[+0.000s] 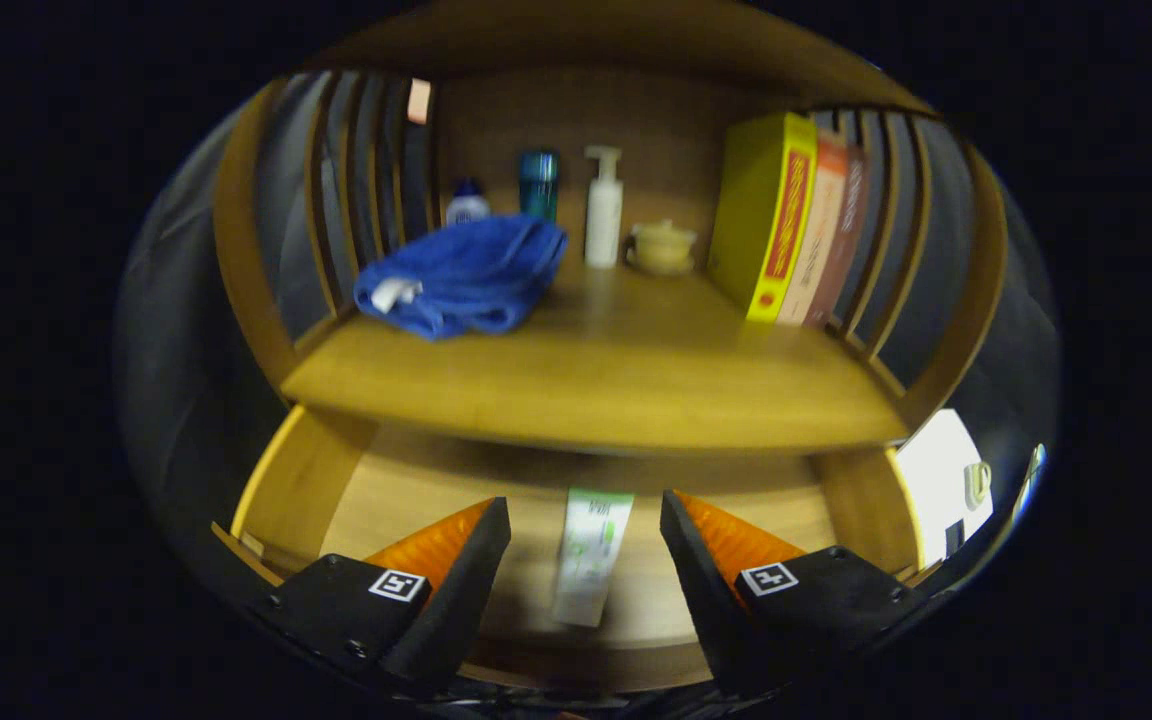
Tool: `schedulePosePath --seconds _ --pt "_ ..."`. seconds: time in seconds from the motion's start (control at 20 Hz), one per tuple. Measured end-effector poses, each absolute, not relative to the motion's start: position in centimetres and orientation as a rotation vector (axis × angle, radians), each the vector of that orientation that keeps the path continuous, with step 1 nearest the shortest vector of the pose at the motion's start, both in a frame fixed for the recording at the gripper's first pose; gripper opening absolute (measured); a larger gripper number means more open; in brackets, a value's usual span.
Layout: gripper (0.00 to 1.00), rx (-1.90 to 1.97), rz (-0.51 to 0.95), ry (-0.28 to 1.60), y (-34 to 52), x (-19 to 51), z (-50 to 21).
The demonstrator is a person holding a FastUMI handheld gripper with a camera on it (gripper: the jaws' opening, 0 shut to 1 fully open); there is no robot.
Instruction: Pull open the drawer, take out the items inside it, and place them on the countertop above the cabinet.
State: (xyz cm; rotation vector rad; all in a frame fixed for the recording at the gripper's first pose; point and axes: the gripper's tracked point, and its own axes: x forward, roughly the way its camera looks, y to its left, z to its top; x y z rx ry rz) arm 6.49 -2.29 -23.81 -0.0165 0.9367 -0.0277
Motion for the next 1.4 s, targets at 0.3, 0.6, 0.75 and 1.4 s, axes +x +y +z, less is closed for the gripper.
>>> schedulePosePath --seconds 0.3,0.6,0.75,1.4 --pt "0.92 -0.036 -0.094 1.098 -4.2 5.5 -28.8" --pt "0.92 -0.024 -0.101 1.186 -4.0 4.3 -31.1" --pt "0.89 -0.009 -0.1 1.213 -3.7 4.3 -31.6" --pt "0.51 0.01 -0.047 1.264 -0.8 4.9 -29.0"
